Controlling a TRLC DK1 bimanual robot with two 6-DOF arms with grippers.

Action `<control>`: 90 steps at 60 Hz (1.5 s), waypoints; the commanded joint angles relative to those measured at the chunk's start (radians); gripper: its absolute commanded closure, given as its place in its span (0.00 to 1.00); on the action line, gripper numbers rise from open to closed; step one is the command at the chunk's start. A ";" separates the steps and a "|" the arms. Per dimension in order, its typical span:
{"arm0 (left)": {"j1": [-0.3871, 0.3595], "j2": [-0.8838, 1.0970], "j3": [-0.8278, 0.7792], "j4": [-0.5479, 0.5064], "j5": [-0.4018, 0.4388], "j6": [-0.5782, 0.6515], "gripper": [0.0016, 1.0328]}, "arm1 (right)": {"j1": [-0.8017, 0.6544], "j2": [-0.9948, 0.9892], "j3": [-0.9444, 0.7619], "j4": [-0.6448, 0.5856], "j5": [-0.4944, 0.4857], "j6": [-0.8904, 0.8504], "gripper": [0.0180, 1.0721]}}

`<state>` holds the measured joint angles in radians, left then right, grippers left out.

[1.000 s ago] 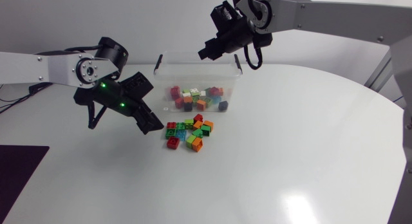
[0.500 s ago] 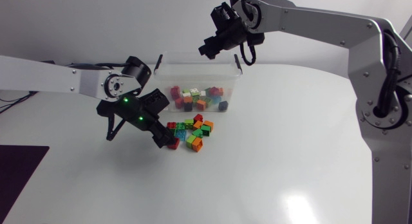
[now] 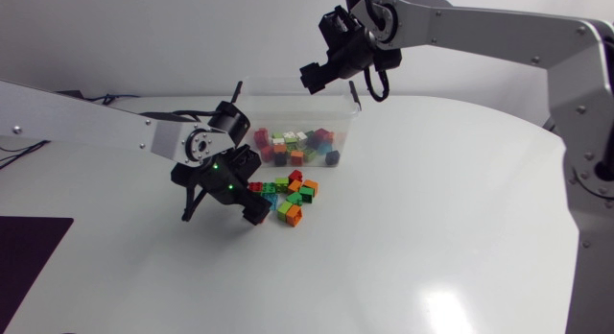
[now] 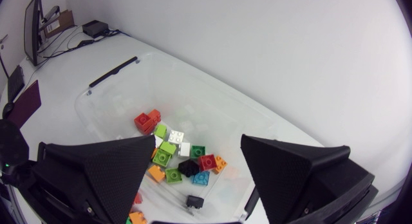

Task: Place the duplo bricks in the container

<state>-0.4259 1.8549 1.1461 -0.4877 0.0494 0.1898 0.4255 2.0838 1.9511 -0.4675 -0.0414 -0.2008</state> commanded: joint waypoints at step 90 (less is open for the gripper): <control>0.019 -0.060 -0.002 -0.055 0.015 -0.081 0.75 | 0.167 -0.399 -0.840 0.040 -0.115 -0.218 0.08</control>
<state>-0.4129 1.8374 1.1748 -0.5270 0.0544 0.0898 0.5785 1.6299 1.0912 -0.4156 -0.1425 -0.3908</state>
